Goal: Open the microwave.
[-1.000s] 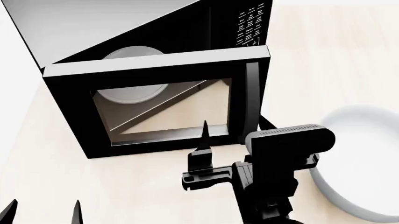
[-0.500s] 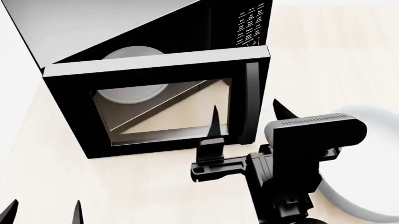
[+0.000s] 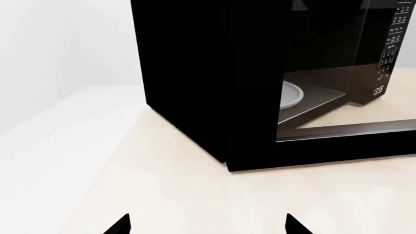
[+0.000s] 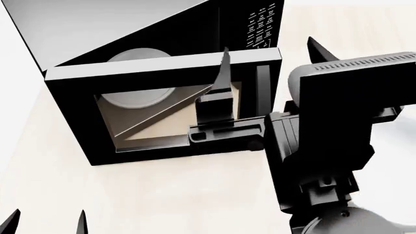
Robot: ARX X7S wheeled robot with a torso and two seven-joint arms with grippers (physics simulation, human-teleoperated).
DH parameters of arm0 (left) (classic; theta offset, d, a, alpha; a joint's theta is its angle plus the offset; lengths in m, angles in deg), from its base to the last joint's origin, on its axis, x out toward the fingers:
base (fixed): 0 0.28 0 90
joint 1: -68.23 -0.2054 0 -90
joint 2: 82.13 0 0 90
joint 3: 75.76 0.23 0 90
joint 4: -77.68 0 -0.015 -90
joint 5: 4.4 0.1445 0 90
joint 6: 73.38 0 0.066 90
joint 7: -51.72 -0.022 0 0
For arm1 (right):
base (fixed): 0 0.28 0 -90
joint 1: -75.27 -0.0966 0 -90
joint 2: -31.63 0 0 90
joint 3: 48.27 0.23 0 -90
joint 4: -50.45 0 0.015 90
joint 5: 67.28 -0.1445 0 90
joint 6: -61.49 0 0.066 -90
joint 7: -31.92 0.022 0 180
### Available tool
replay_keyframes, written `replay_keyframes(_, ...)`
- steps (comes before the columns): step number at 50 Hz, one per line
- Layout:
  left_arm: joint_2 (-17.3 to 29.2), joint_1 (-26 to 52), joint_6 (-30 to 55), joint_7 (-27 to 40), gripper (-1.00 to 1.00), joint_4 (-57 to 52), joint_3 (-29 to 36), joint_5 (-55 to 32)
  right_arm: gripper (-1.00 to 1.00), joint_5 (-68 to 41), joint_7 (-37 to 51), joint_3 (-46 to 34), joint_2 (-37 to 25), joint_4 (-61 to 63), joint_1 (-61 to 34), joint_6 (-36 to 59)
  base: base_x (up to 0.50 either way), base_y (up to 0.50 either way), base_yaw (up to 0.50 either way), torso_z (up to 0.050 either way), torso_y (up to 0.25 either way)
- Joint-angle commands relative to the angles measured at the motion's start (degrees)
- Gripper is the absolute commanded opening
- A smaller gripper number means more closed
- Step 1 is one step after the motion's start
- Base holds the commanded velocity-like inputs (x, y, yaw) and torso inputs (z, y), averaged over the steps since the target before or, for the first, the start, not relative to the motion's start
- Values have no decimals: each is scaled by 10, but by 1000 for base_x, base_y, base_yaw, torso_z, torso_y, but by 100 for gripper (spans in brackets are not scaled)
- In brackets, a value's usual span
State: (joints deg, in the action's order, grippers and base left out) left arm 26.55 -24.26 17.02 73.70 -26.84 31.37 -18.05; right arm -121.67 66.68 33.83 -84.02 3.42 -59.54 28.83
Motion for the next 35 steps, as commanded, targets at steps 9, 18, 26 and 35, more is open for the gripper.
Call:
replay_keyframes(9, 1, 1, -3, 0, 100, 3, 3, -4, 100, -167, 85, 21, 17, -63, -242, 144, 0, 0, 0, 0, 0)
replay_keyframes(18, 3, 1, -4, 0, 100, 2, 1, -11, 100, -126, -4, -49, 16, -198, -326, 152, 0, 0, 0, 0, 0)
replay_keyframes(26, 5, 1, -4, 2, 100, 0, -1, -15, 100, -248, 116, 16, 74, -369, -383, 244, 0, 0, 0, 0, 0)
replay_keyframes(35, 6, 2, -3, 2, 100, -1, 0, -18, 100, -273, 142, 19, 85, -481, -411, 257, 0, 0, 0, 0, 0)
